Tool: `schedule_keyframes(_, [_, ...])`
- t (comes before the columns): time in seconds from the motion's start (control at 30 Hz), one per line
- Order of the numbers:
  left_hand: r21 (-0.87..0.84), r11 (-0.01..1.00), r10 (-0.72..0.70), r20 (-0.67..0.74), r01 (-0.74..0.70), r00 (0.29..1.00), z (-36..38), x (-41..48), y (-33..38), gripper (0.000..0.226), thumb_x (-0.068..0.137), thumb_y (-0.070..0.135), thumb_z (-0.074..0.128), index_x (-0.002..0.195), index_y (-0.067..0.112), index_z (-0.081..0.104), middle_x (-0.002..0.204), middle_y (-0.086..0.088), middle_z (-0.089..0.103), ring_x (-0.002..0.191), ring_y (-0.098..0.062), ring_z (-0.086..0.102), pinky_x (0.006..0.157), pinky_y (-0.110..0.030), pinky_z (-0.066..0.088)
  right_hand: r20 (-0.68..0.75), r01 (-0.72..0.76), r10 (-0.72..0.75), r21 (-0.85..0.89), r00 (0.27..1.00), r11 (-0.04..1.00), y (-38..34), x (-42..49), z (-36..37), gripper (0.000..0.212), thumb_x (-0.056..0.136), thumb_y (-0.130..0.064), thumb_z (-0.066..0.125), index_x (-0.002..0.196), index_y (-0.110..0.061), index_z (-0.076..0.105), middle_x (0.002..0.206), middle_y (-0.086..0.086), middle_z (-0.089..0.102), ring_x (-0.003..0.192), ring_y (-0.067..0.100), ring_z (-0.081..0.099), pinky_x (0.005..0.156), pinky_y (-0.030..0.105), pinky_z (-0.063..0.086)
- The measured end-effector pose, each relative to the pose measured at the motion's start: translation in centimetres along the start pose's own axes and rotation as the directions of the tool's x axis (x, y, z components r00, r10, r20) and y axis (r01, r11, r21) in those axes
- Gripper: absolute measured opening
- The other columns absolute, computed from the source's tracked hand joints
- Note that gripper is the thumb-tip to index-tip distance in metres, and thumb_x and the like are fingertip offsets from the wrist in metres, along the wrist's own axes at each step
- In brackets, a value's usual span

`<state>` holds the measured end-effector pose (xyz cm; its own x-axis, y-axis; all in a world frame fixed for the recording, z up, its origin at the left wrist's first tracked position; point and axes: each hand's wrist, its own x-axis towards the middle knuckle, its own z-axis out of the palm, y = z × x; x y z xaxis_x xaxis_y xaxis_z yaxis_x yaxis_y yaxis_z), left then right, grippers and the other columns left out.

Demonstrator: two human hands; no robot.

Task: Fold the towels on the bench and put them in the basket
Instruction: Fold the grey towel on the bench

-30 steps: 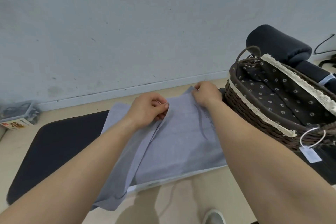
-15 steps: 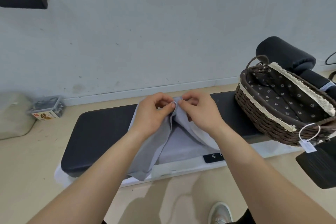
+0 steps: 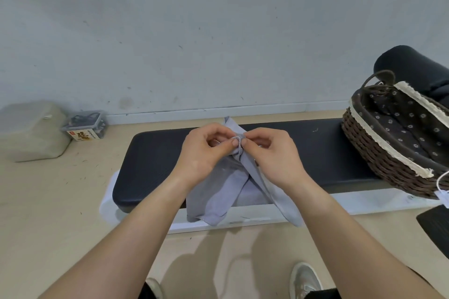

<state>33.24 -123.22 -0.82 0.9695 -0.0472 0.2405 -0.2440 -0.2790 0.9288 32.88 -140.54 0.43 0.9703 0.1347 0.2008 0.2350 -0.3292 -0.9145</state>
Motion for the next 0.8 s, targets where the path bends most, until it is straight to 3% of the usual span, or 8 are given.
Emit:
schedule_keyframes(0.2, [0.013,1.0,-0.002,0.0,0.002,1.0,0.2,0.3,-0.4,0.007,0.083,0.02,0.08,0.086,0.017,0.074,0.082,0.0,0.075,0.074,-0.012,0.066,0.069,-0.02,0.049,0.033,0.01,-0.009,-0.03,0.999,1.0,0.3,-0.3,-0.2,0.018,0.095,-0.019,0.062,0.092,-0.028,0.078,0.086,-0.017,0.075,0.087,0.0,0.07,0.076,0.022,0.054])
schedule_keyframes(0.4, [0.033,0.998,-0.056,0.006,0.056,0.998,0.8,0.3,-0.8,0.012,0.084,0.022,0.078,0.083,0.014,0.07,0.083,-0.009,0.072,0.071,-0.008,0.059,0.071,-0.027,0.049,0.111,0.036,-0.02,-0.138,0.994,0.99,0.5,-0.2,-0.6,0.009,0.084,-0.027,0.077,0.091,-0.028,0.072,0.083,-0.012,0.075,0.075,0.002,0.071,0.071,0.021,0.055])
schedule_keyframes(0.57, [0.091,0.995,-0.055,0.092,0.046,0.994,0.8,0.0,-1.0,0.015,0.088,0.034,0.074,0.086,0.019,0.073,0.086,-0.005,0.073,0.079,-0.021,0.063,0.075,-0.034,0.05,0.155,0.078,-0.062,-0.098,0.986,0.992,1.3,-0.1,-1.7,0.004,0.089,-0.019,0.073,0.089,-0.024,0.074,0.083,-0.009,0.075,0.08,0.01,0.071,0.078,0.029,0.057])
schedule_keyframes(0.7, [0.211,0.977,-0.089,0.234,0.039,0.968,-0.1,-0.9,-0.8,0.03,0.089,0.039,0.071,0.076,0.012,0.069,0.066,0.003,0.059,0.064,-0.009,0.049,0.064,-0.029,0.038,0.215,0.117,-0.096,-0.09,0.972,0.989,1.1,-0.6,-2.6,0.007,0.093,-0.014,0.067,0.09,-0.019,0.071,0.086,-0.001,0.074,0.084,0.021,0.07,0.083,0.042,0.056])
schedule_keyframes(0.8, [0.395,0.918,-0.164,0.279,0.043,0.946,-1.2,-1.7,-0.7,0.049,0.082,0.049,0.075,0.059,0.012,0.055,0.054,0.008,0.041,0.056,-0.01,0.038,0.057,-0.029,0.028,0.229,0.127,-0.112,-0.051,0.967,0.991,-0.1,-0.8,-3.6,0.004,0.093,-0.013,0.063,0.091,-0.014,0.066,0.089,0.008,0.072,0.085,0.017,0.067,0.086,0.041,0.053])
